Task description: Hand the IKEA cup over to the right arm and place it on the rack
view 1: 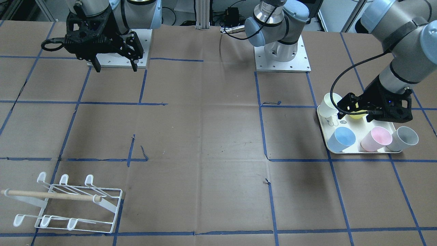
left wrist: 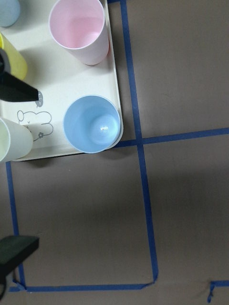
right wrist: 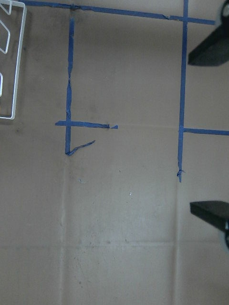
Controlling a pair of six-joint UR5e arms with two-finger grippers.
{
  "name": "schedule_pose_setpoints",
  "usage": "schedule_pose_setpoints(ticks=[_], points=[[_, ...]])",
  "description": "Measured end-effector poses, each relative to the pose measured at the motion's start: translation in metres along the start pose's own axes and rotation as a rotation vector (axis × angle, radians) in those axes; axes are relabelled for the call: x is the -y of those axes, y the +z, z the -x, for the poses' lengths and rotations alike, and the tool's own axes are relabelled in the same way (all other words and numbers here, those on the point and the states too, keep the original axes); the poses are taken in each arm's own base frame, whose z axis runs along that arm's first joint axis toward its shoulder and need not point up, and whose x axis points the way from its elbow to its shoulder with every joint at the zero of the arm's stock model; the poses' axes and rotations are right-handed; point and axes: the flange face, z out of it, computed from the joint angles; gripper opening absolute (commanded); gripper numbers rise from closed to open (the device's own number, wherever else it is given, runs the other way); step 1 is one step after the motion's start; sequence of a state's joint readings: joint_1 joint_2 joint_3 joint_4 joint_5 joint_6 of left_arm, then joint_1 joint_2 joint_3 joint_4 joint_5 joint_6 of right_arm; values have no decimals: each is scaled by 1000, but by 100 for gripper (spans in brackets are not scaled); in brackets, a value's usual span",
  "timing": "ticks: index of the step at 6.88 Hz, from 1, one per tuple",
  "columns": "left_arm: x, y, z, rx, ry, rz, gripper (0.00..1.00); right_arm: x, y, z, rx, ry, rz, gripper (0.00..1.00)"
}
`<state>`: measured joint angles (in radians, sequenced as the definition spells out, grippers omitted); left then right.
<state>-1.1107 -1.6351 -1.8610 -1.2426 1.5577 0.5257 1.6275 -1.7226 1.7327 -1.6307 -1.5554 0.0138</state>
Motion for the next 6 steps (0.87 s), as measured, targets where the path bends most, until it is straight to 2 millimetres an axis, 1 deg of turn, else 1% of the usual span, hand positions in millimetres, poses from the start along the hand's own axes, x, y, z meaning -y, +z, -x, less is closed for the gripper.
schedule_pose_setpoints(ticks=[1, 2, 3, 5, 6], points=[[-1, 22, 0, -4, -25, 3, 99, -1, 3, 0, 0, 0, 5, 100], [-6, 44, -2, -2, -37, 0, 99, -1, 5, 0, 0, 0, 10, 100], [-12, 60, -5, 1, -41, -3, 99, -2, 6, 0, 0, 0, 11, 100], [-19, 84, -6, 8, -43, -12, 99, -2, 8, 0, 0, 1, 15, 100], [-19, 96, -4, 14, -43, -21, 99, -2, 8, 0, 0, 1, 16, 100]])
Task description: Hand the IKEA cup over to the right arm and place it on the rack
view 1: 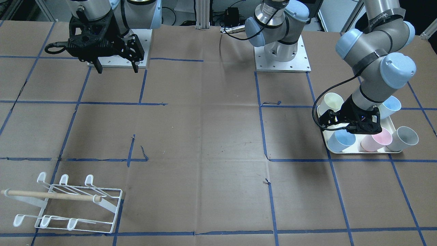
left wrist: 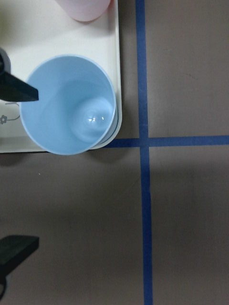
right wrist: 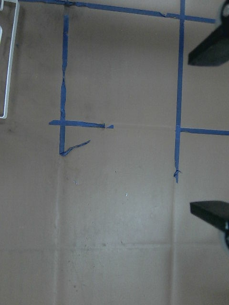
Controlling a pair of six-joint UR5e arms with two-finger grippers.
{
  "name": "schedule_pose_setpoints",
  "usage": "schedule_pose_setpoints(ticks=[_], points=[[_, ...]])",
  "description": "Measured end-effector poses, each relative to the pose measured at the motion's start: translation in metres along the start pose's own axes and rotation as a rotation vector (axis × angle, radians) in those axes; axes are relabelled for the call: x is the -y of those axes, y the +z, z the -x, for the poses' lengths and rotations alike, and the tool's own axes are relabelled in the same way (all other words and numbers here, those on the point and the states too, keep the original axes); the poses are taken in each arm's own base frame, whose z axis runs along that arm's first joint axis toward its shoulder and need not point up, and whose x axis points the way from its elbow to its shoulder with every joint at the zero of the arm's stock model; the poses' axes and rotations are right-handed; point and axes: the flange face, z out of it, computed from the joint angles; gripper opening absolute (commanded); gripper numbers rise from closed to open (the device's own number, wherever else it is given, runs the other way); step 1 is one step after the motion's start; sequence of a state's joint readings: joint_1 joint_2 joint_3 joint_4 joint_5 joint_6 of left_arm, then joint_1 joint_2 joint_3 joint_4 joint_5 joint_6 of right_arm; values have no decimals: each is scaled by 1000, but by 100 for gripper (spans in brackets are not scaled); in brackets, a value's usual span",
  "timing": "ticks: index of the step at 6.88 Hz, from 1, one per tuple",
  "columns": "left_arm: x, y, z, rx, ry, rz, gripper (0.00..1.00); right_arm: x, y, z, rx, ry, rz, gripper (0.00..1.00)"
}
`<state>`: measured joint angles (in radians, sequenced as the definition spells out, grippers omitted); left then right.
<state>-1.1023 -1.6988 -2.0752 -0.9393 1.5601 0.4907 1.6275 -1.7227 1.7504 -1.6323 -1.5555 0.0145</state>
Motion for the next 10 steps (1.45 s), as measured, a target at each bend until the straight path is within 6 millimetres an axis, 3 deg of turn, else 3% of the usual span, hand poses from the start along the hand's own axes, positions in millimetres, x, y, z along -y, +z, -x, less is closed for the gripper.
schedule_pose_setpoints(ticks=[3, 4, 6, 7, 8, 10], points=[[2, 18, 3, 3, 1, 0, 98, 0, 0, 0, 0, 0, -1, 100], [2, 20, 5, 2, -1, 3, 89, 0, 0, 0, 0, 0, -1, 100], [4, 24, 9, 3, -4, 1, 28, 0, 0, 0, 0, 0, 0, 100], [5, 23, 10, 7, -4, -4, 5, 0, 0, 0, 0, 0, 0, 100], [6, 21, 11, 12, -5, -9, 0, 0, 1, 0, 0, 0, 0, 100], [6, 15, 12, 25, -6, -16, 0, 0, 0, 0, 1, 1, -2, 100]])
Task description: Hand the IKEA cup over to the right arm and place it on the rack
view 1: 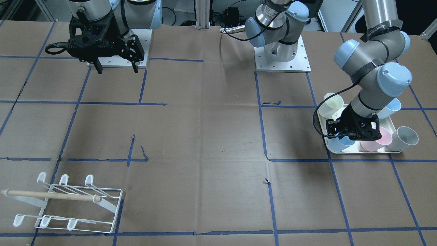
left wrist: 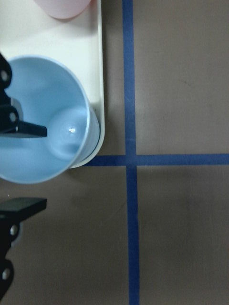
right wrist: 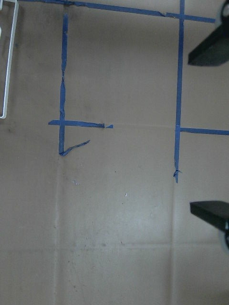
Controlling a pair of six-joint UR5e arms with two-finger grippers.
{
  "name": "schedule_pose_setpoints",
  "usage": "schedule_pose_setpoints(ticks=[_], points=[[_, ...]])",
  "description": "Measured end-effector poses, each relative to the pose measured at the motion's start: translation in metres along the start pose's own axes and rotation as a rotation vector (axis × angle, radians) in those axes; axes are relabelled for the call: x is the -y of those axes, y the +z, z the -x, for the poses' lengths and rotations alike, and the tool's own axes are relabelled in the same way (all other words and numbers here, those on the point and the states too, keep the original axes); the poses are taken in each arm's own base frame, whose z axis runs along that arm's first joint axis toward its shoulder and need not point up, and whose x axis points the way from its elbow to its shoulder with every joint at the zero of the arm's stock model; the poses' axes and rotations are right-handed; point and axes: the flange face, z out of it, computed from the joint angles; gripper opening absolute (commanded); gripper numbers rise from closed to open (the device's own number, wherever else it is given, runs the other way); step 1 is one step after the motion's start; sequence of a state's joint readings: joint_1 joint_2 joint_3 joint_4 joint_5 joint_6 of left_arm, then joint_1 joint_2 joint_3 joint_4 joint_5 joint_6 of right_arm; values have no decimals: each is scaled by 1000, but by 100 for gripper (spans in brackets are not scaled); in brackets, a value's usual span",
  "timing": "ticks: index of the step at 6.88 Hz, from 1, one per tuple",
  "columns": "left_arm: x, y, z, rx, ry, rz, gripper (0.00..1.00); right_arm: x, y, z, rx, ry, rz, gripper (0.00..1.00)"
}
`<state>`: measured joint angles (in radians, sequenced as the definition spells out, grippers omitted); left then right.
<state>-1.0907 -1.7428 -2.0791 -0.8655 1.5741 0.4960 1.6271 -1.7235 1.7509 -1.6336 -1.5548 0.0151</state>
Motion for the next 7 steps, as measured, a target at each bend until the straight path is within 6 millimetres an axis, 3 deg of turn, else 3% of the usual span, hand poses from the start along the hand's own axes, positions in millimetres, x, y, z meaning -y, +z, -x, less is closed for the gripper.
schedule_pose_setpoints(ticks=[2, 4, 7], points=[[3, -14, 2, 16, 0, -16, 0, 0, 0, 0, 0, 0, -1, 100], [13, -47, 6, 23, 0, -29, 0, 0, 0, 0, 0, 0, -1, 100], [44, -158, 14, 4, -2, -20, 0, 0, -1, 0, 1, 0, -2, 100]])
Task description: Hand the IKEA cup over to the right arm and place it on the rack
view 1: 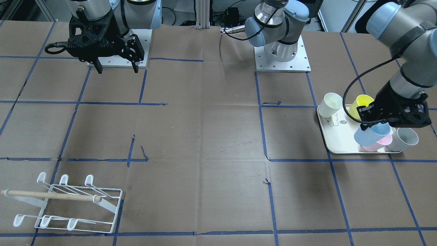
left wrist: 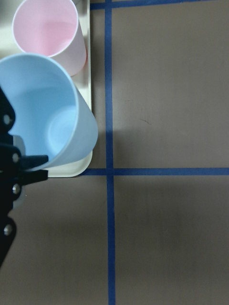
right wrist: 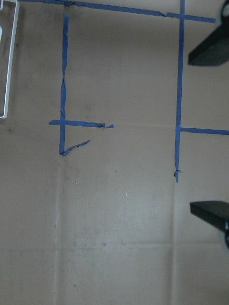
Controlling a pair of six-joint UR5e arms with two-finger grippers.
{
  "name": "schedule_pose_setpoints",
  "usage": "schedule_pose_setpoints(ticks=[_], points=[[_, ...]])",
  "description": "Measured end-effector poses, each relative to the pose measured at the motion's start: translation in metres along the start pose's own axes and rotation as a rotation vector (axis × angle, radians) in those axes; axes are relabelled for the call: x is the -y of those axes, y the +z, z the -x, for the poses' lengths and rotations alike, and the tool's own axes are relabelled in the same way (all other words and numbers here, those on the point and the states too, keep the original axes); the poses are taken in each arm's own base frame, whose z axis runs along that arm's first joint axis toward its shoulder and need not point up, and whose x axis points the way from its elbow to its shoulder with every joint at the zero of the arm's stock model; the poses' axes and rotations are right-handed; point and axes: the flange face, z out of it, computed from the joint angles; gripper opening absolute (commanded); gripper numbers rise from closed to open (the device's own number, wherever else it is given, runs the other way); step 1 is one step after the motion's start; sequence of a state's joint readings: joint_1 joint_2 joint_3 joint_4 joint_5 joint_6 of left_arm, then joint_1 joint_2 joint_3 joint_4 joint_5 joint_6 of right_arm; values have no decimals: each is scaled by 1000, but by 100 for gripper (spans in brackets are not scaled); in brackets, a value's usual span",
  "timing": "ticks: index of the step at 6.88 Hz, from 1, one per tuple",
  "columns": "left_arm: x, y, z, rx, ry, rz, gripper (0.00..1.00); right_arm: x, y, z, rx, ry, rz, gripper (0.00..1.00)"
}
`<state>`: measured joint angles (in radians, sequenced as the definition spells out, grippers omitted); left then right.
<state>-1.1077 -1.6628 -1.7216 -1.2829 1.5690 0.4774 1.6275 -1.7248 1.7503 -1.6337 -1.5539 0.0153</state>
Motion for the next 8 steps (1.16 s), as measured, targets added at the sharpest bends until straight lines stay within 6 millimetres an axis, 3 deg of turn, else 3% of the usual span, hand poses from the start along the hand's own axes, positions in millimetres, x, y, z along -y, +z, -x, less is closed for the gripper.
schedule_pose_setpoints(ticks=[1, 2, 3, 5, 8], points=[[11, -33, -6, -3, -4, -1, 0, 0, 0, 0, 0, 0, 0, 100], [20, -61, -23, -2, 6, -13, 0, 0, 0, 0, 0, 0, 0, 100], [26, -75, -43, -11, 30, -38, 0, 0, 0, 0, 1, 1, 0, 100], [32, -88, -74, -108, 72, -181, 0, 0, 0, 0, 1, 0, 0, 100], [34, -79, -103, -262, 134, -441, 0, 1, 0, 0, 0, -1, -2, 100]])
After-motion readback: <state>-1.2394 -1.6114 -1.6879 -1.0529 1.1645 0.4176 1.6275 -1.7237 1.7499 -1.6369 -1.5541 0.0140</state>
